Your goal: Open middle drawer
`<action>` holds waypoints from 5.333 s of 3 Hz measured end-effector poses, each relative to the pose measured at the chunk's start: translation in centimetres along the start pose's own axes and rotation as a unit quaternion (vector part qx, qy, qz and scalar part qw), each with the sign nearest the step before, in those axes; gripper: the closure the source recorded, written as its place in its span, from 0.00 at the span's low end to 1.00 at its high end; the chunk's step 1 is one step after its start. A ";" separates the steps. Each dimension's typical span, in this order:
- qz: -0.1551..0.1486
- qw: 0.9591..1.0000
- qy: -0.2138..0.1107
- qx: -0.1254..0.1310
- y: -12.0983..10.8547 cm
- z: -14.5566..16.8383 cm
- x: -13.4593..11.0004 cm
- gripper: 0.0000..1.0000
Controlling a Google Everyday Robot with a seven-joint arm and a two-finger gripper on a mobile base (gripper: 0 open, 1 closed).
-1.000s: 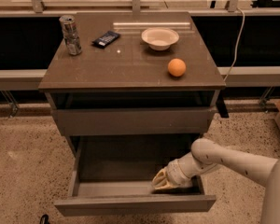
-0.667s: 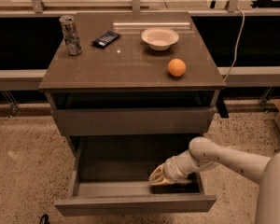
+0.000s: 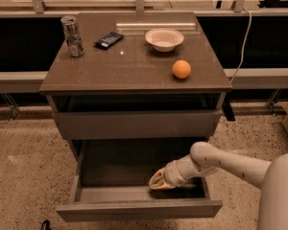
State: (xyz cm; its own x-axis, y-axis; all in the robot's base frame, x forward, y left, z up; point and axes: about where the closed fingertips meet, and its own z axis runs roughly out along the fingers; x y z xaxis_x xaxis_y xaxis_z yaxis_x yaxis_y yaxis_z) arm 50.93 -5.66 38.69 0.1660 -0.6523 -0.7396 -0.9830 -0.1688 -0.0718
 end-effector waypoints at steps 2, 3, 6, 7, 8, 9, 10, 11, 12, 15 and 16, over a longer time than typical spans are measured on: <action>-0.019 0.998 -0.024 -0.054 3.7 1.3 -2.1 1.00; -0.029 0.996 -0.044 -0.072 5.1 1.4 -2.7 1.00; -0.063 0.994 -0.030 -0.083 6.0 -0.3 -3.9 1.00; -0.037 0.996 -0.033 -0.069 4.6 -1.5 -3.0 1.00; -0.019 0.998 -0.047 -0.043 3.7 -4.4 -3.4 1.00; -0.007 0.997 -0.067 -0.031 3.5 -6.3 -4.0 1.00; -0.008 0.997 -0.067 -0.034 3.6 -6.0 -4.1 0.74; -0.008 0.997 -0.068 -0.036 3.7 -5.8 -4.1 0.51; -0.008 0.997 -0.070 -0.038 3.7 -5.6 -4.2 0.27; 0.012 0.993 -0.114 -0.027 5.1 -6.2 -4.7 0.00; 0.014 0.993 -0.112 -0.026 5.1 -6.4 -4.4 0.00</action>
Offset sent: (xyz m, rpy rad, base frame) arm -0.0686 0.0224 0.0101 0.0654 0.0840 0.1765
